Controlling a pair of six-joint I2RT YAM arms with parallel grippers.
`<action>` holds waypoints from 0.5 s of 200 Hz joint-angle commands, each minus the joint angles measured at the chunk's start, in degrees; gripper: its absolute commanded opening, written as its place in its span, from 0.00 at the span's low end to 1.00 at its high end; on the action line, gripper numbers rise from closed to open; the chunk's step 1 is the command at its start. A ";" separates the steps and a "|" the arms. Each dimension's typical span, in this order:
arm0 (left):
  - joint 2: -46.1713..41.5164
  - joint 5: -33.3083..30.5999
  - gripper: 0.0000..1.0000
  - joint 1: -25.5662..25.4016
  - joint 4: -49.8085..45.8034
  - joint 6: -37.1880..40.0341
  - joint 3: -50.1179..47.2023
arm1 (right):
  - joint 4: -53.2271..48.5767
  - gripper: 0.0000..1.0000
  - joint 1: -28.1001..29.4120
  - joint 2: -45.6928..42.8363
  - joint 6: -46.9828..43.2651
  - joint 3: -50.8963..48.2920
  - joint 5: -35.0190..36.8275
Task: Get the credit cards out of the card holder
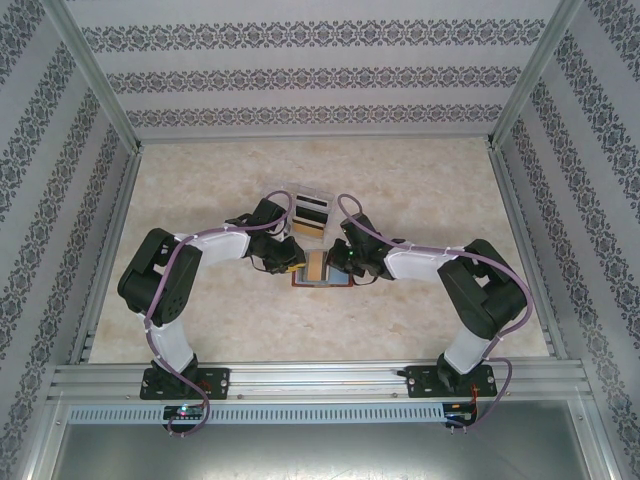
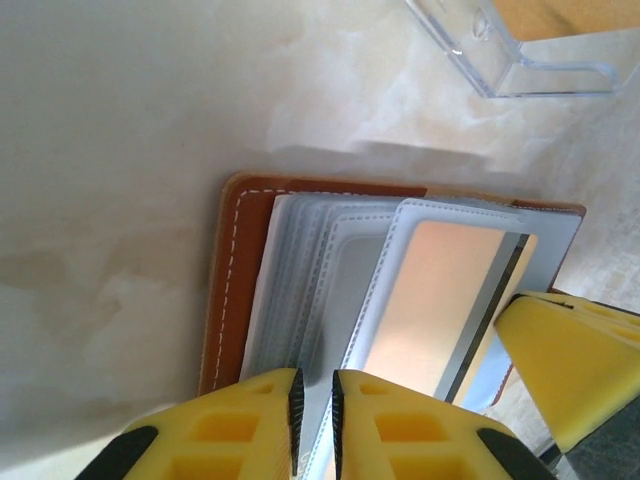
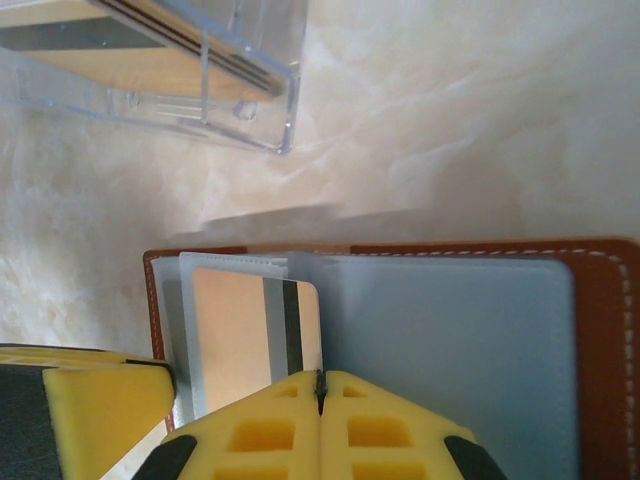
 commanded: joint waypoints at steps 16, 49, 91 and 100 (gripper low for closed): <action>-2.32 -0.68 0.19 0.09 -2.34 2.69 1.29 | 0.39 0.00 -0.55 -0.50 -0.01 -0.69 0.69; -4.48 0.89 0.17 0.06 -1.33 5.08 2.40 | 0.71 0.00 -0.57 0.76 -0.83 -0.18 -0.99; -0.84 3.89 0.15 -0.10 -2.39 6.48 4.38 | 0.71 0.00 -0.57 1.41 -1.74 0.24 -1.68; -0.05 4.24 0.15 -0.08 -2.85 6.84 4.95 | 0.49 0.00 -0.56 1.36 -2.07 0.24 -1.59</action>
